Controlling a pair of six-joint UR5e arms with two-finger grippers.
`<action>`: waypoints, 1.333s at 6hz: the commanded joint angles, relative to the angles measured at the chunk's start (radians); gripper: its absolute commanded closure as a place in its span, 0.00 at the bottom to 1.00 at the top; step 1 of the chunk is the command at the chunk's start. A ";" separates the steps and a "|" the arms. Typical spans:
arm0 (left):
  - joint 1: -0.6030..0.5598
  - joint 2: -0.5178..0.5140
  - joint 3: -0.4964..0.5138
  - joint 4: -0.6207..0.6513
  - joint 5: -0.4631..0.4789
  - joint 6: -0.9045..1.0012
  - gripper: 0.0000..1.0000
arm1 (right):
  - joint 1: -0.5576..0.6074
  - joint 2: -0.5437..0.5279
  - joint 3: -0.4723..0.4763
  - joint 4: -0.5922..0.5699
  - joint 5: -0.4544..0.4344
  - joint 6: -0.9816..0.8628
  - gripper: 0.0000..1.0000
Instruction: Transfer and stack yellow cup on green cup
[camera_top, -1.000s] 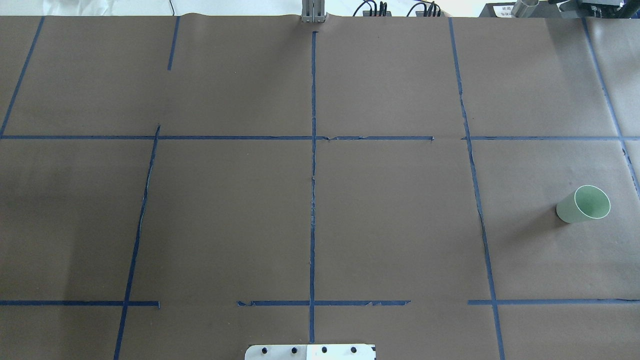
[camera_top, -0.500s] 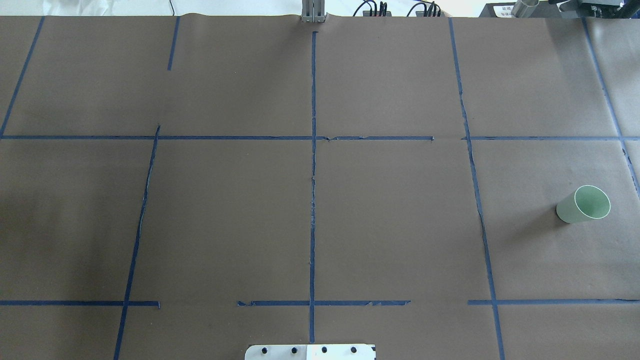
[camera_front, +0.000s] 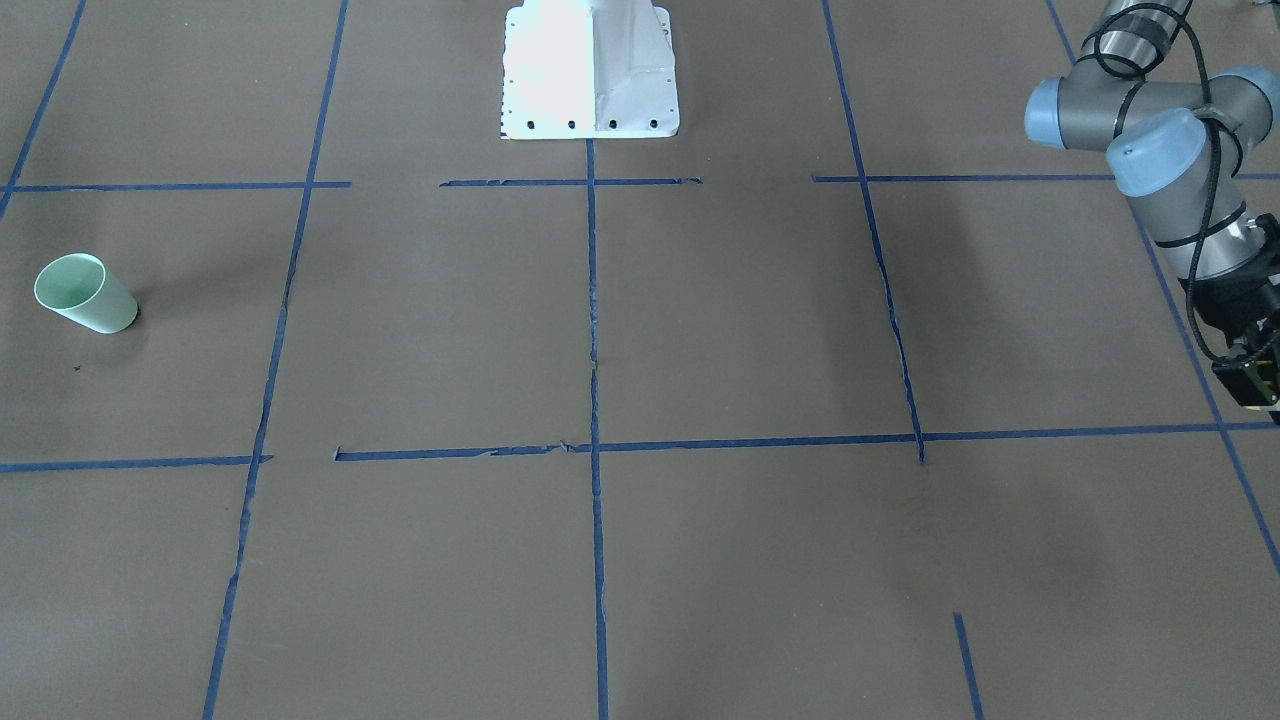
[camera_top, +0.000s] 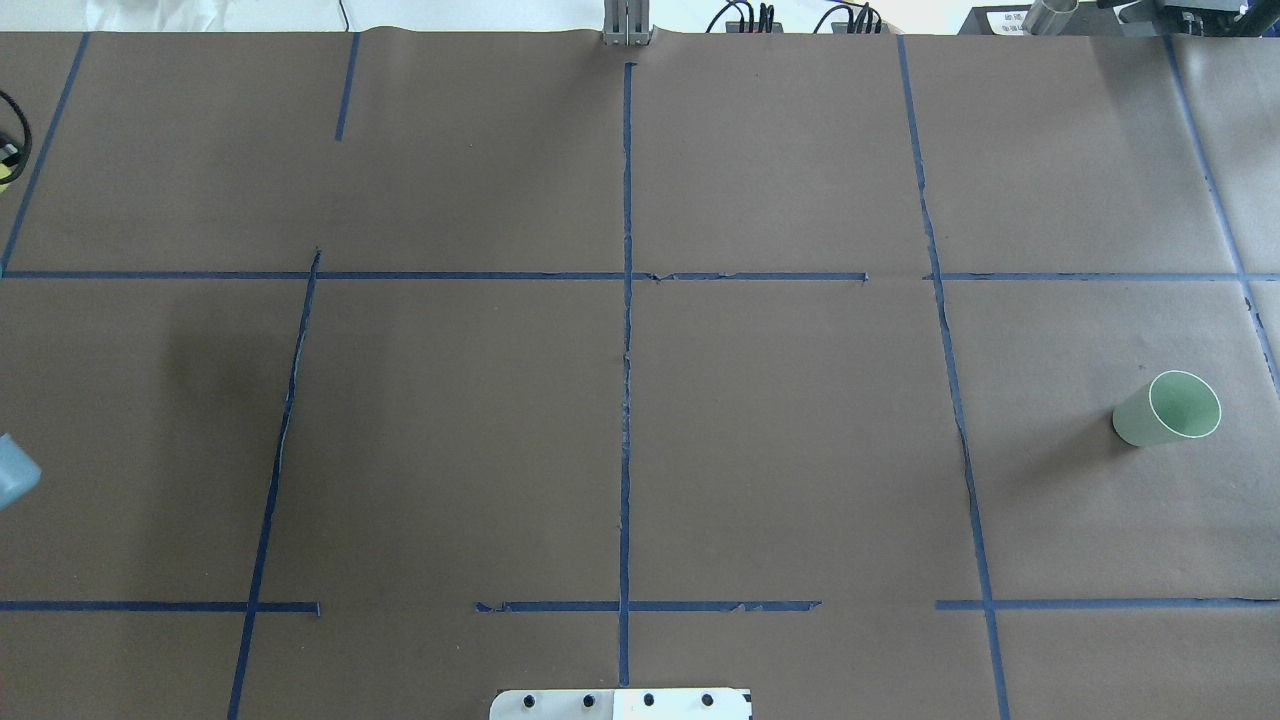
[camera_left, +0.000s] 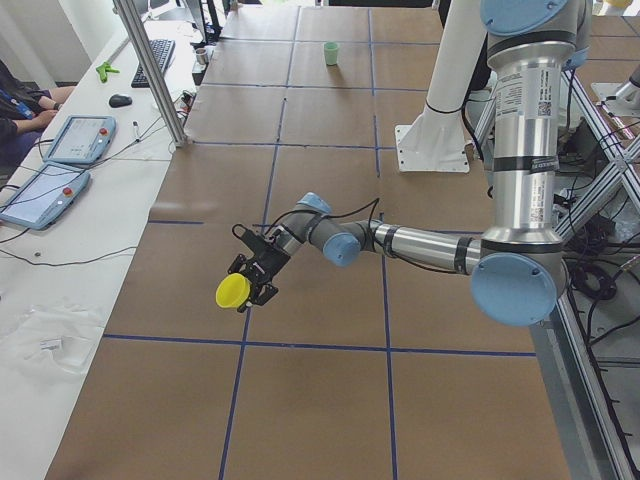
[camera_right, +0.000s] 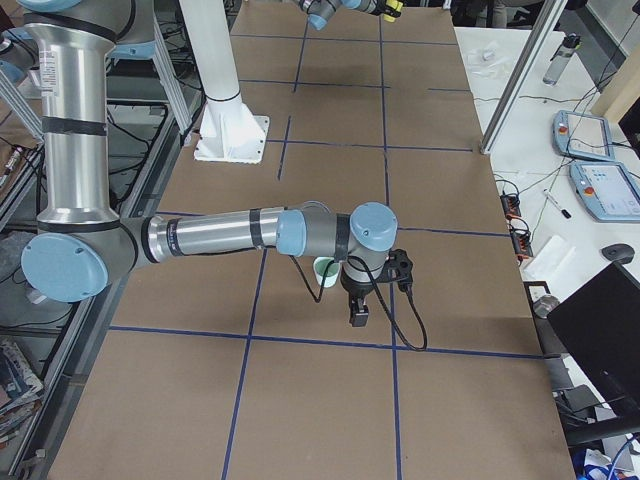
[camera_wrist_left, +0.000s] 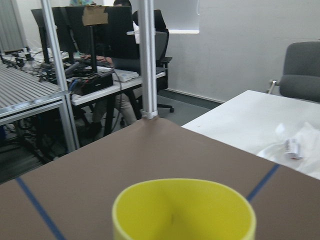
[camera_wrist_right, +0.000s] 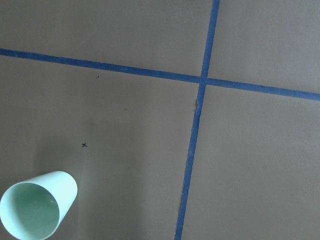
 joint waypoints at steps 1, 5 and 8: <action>0.010 -0.195 0.082 -0.040 0.004 0.019 0.57 | 0.000 -0.002 -0.001 0.000 0.009 0.000 0.00; 0.165 -0.455 0.148 -0.043 0.006 0.358 0.77 | 0.000 0.003 -0.001 0.000 0.010 0.007 0.00; 0.277 -0.589 0.156 -0.042 0.036 0.434 0.73 | -0.008 0.045 0.006 0.002 0.026 0.078 0.00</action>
